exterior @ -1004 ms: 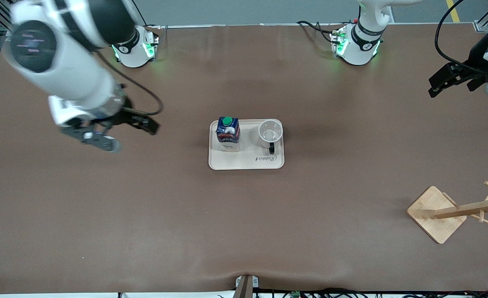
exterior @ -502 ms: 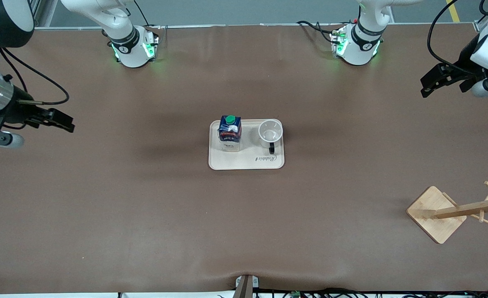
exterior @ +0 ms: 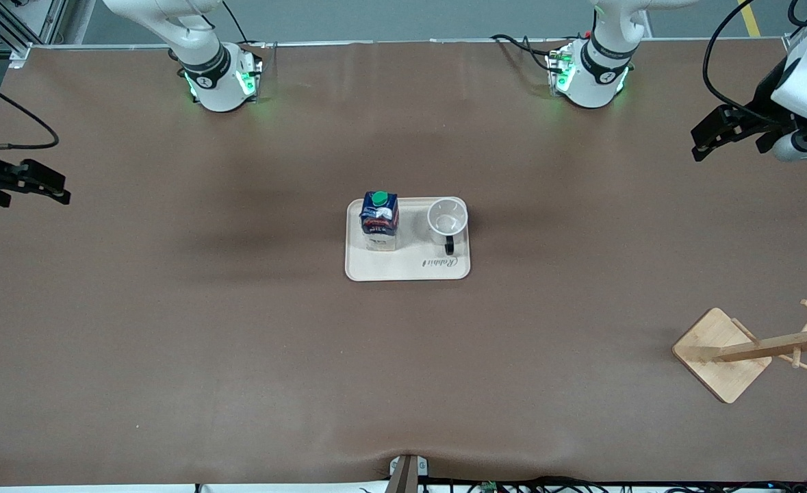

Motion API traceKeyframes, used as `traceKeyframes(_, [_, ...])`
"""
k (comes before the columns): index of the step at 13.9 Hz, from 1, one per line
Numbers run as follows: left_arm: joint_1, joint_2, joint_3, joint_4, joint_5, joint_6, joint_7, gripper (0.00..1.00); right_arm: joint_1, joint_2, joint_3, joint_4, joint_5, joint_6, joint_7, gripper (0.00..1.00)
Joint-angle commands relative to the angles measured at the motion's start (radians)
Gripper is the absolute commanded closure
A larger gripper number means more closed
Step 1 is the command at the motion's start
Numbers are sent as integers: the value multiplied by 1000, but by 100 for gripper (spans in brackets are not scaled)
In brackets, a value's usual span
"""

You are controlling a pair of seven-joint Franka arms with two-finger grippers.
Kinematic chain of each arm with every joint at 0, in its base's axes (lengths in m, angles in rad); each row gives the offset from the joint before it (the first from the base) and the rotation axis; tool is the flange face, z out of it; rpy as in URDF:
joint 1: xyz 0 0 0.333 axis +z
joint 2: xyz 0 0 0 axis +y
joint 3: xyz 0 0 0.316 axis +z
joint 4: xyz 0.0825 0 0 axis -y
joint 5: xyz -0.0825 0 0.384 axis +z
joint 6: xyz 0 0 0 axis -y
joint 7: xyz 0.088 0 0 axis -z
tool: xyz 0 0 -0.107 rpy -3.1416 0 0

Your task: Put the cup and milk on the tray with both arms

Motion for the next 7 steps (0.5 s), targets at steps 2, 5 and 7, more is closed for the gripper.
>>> traceKeyframes(2, [3,-4,-7,-1,7,-6,8,0,4,-4,23,76,-8,-26,-3,0])
traceKeyframes(5, [3,-7,-7,1,7,-14,8,0,2,9,23,100,-1,-34,-3,0])
traceKeyframes(7, [3,-9,-7,1,7,-24,8,0,2,9,23,101,1,-35,-3,0])
